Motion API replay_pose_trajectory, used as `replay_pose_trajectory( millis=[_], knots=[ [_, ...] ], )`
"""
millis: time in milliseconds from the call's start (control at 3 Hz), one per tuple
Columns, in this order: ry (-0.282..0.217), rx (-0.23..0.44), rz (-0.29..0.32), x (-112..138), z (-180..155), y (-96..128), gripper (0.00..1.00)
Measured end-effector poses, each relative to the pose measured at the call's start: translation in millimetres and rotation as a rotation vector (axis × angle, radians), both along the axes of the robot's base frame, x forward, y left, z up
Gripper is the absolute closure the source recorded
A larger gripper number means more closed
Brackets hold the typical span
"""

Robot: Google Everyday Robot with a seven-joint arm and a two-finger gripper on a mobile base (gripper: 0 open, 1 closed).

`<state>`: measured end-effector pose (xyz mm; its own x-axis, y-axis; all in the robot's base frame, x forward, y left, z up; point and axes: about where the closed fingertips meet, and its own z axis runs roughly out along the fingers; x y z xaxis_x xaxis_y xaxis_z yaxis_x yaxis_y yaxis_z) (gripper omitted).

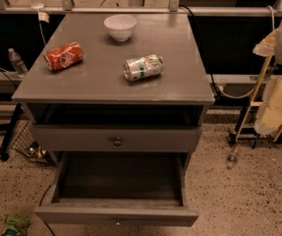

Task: Close middle drawer

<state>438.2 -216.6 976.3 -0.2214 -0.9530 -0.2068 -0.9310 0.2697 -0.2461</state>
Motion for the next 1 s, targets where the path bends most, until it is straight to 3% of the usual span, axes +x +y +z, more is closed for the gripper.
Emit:
replay_pose_trajectory(
  millis=[333,667,1000],
  knots=[
    [-0.002,-0.001,-0.002,-0.3,-0.1,0.7,0.00],
    [0.028,0.003,-0.036,-7.3,-21.5,6.5,0.00],
    [0.139,0.017,-0.130,-17.9,-97.5,29.4,0.00]
  ],
)
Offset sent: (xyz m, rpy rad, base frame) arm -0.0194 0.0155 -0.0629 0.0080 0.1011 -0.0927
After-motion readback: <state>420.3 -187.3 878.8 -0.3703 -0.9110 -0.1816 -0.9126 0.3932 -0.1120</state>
